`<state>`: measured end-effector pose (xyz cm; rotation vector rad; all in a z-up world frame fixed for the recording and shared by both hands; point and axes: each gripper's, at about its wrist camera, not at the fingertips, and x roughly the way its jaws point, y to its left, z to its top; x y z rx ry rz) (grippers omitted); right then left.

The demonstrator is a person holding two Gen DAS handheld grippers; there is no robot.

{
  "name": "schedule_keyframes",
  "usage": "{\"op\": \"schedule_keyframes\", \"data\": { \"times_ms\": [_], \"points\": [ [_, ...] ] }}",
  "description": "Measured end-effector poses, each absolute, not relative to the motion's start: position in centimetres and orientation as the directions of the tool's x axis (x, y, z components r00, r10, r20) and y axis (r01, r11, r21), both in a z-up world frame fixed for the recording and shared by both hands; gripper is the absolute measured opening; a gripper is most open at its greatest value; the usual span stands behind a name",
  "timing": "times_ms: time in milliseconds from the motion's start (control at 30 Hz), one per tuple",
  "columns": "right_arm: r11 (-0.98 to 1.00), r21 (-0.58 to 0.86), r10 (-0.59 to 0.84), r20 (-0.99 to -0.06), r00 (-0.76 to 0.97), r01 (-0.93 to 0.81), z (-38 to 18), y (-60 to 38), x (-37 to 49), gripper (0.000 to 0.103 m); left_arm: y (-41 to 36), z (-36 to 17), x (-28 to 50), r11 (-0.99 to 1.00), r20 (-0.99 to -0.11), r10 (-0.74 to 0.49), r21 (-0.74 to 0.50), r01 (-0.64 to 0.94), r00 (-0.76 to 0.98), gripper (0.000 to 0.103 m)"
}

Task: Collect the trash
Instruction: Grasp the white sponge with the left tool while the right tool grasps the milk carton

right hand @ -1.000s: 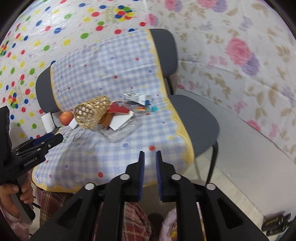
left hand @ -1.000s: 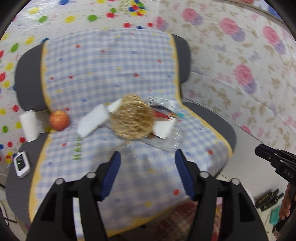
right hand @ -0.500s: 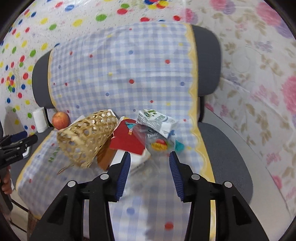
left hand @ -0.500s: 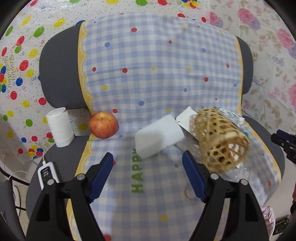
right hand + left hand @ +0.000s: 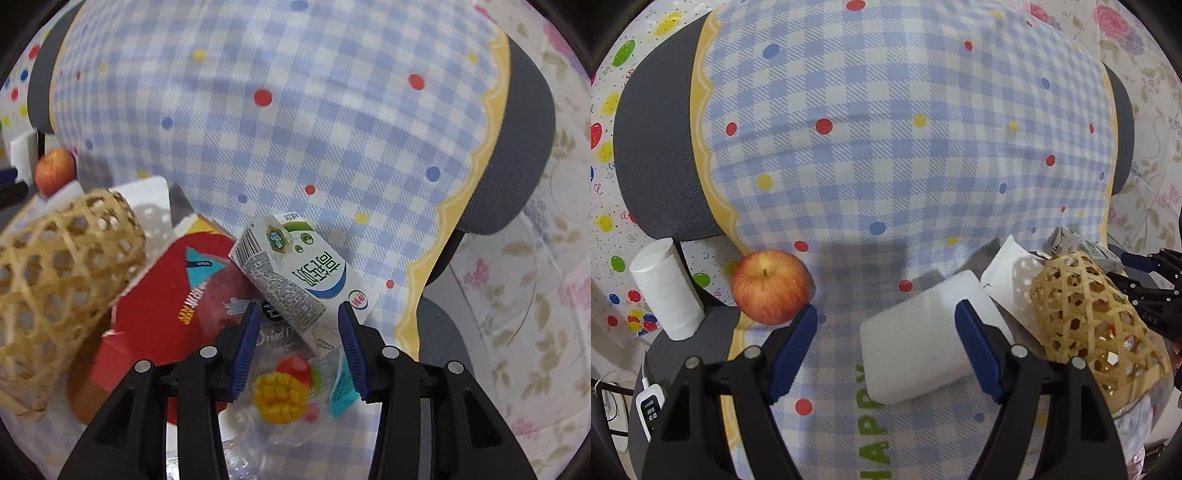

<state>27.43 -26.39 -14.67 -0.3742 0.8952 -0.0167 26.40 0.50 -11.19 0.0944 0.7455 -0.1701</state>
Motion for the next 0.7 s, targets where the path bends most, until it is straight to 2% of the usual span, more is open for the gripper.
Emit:
{"op": "schedule_keyframes", "data": {
  "times_ms": [67,133,267,333,400,567,700],
  "points": [
    [0.916,-0.367,-0.191,-0.752,0.631,-0.160,-15.3,-25.8,28.0,0.055,0.5,-11.5,26.8,0.983,-0.691,-0.117,0.024,0.184,0.714,0.075],
    [0.896,-0.401,-0.206,-0.755,0.622,-0.191,-16.1,-25.1,29.0,0.055,0.4,-11.8,27.1,0.983,-0.696,-0.113,0.028,0.183,0.709,0.075],
    [0.879,-0.442,-0.246,-0.741,0.625,-0.179,-16.6,-24.9,30.6,0.047,0.7,-12.1,27.2,0.983,-0.703,-0.092,0.048,0.176,0.706,0.075],
    [0.881,-0.451,-0.260,-0.715,0.649,-0.144,-15.8,-25.1,30.7,0.038,1.1,-12.1,27.1,0.983,-0.702,-0.085,0.056,0.174,0.707,0.075],
    [0.887,-0.452,-0.279,-0.683,0.675,-0.092,-14.6,-25.6,30.4,0.024,1.7,-12.1,26.6,0.981,-0.700,-0.081,0.068,0.179,0.709,0.075],
    [0.961,-0.267,-0.234,-0.629,0.741,0.077,-9.1,-29.0,26.7,0.023,2.2,-12.5,24.8,0.969,-0.694,-0.107,0.088,0.231,0.712,0.075],
    [0.985,-0.114,-0.172,-0.621,0.764,0.129,-6.5,-30.5,22.3,0.023,1.5,-13.2,23.0,0.953,-0.692,-0.142,0.097,0.286,0.708,0.075]
  ]
}}
